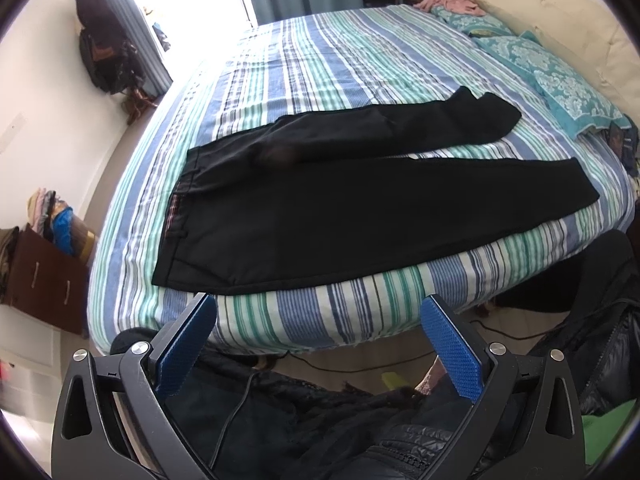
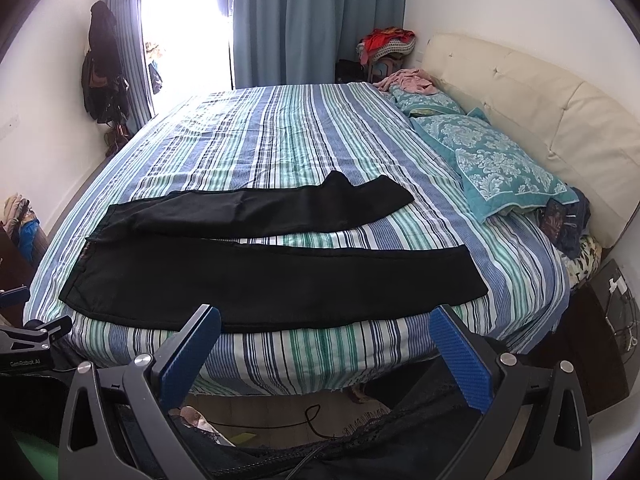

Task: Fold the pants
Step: 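Move both tools over the bed toward the black pants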

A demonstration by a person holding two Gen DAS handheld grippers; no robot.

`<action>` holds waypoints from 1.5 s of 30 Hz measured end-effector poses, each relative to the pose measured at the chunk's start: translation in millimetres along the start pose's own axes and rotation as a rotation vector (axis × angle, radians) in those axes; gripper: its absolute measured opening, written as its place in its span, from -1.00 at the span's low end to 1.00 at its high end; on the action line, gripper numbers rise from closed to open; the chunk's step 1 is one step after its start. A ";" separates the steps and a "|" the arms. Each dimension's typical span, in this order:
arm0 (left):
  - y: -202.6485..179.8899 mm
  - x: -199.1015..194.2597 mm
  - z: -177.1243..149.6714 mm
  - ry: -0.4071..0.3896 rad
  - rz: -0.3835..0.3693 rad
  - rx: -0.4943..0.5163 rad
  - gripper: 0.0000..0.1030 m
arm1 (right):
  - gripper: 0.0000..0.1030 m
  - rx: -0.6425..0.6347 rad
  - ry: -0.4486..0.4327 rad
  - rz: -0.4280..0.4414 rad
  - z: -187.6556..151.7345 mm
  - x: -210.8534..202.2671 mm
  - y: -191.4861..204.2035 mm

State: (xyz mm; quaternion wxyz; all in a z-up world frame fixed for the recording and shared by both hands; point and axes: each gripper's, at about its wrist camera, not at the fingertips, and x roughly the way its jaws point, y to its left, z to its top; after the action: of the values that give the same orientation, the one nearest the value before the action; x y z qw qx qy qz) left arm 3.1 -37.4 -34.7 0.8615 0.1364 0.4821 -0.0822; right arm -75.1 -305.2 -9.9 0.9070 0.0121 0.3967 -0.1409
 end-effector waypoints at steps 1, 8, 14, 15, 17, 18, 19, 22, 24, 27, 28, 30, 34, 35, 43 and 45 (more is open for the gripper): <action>-0.6 -0.2 0.2 0.000 -0.002 0.004 0.99 | 1.00 -0.002 0.002 0.004 -0.2 0.6 -0.2; -1.1 -1.5 0.8 -0.003 0.017 0.006 0.99 | 1.00 -0.092 -0.046 0.009 -4.5 -1.3 5.8; 0.1 -0.2 1.3 0.002 0.030 0.001 0.99 | 1.00 -0.139 -0.079 0.025 -4.8 -1.6 10.0; 0.5 0.0 1.2 0.003 0.030 -0.001 0.99 | 1.00 -0.133 -0.077 0.028 -5.4 -1.2 9.0; 2.2 0.4 1.3 0.005 0.025 -0.010 0.99 | 1.00 -0.122 -0.073 0.029 -5.5 -0.4 6.9; 3.0 0.3 1.6 0.005 0.023 -0.014 0.99 | 1.00 -0.117 -0.073 0.031 -5.2 -0.3 5.8; 3.6 -0.4 1.5 0.002 0.022 -0.017 0.99 | 1.00 -0.112 -0.077 0.033 -5.2 -0.2 5.6; 5.0 -2.9 1.7 -0.007 0.015 -0.024 0.99 | 1.00 -0.100 -0.070 0.046 -4.2 1.9 3.4; 6.5 -3.4 2.5 -0.011 0.007 -0.033 0.99 | 1.00 -0.096 -0.062 0.057 -4.6 3.1 3.5; 11.7 -3.0 4.3 -0.014 -0.017 -0.055 0.99 | 1.00 -0.090 -0.055 0.070 -3.5 5.8 3.0; 13.9 -2.0 5.5 -0.013 -0.029 -0.065 0.99 | 1.00 -0.088 -0.053 0.074 -3.0 6.6 2.7; 19.2 1.0 8.6 -0.007 -0.063 -0.083 0.99 | 1.00 -0.084 -0.050 0.084 -1.8 8.2 2.5; 27.7 4.1 18.9 -0.026 -0.069 -0.096 0.99 | 1.00 -0.081 -0.044 0.115 -0.6 13.0 4.1; 29.0 4.3 22.4 -0.035 -0.059 -0.092 0.99 | 1.00 -0.082 -0.043 0.121 -0.1 13.9 4.3; 33.5 2.8 42.9 -0.085 -0.165 -0.139 0.99 | 1.00 -0.089 -0.027 0.153 3.7 22.6 7.9; 33.0 5.0 44.1 -0.079 -0.189 -0.154 0.99 | 1.00 -0.088 -0.025 0.157 5.2 26.0 7.4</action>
State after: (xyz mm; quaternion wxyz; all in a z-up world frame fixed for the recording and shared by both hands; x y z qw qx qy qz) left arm 50.4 -20.0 -11.9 0.8762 0.0203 0.4633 -0.1312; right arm -52.7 -305.2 -25.8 0.9199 0.0014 0.3888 -0.0521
